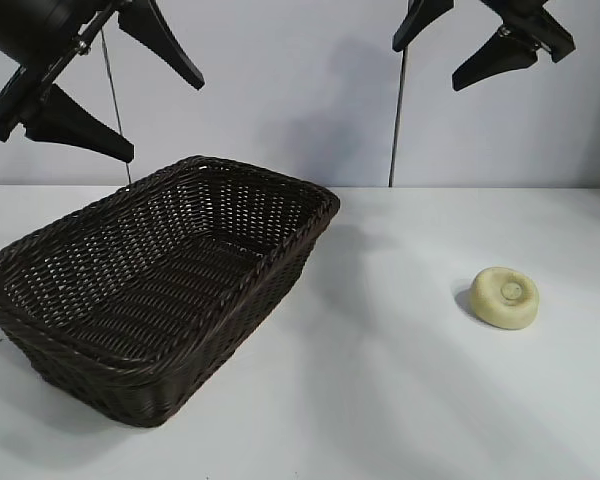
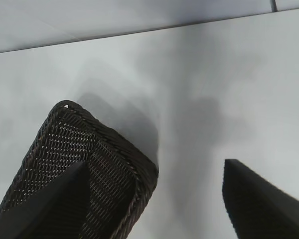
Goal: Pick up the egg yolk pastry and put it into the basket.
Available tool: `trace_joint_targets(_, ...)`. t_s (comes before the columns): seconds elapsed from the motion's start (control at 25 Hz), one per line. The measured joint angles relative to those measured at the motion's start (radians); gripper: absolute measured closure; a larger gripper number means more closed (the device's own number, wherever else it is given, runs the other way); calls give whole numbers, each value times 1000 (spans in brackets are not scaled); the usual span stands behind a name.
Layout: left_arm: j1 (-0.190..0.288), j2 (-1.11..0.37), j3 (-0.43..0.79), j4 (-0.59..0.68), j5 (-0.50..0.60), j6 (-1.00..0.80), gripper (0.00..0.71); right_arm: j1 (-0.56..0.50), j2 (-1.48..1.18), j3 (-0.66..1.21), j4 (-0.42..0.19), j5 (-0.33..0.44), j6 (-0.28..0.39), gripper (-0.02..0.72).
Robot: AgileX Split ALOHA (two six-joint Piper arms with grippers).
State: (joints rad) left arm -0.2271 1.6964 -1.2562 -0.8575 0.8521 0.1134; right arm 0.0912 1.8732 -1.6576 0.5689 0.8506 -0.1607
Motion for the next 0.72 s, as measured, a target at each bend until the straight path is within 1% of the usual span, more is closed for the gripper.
trace_joint_targets(0.72, 0, 0, 0, 0, 0, 0, 137, 0, 0, 0, 0, 15, 0, 167)
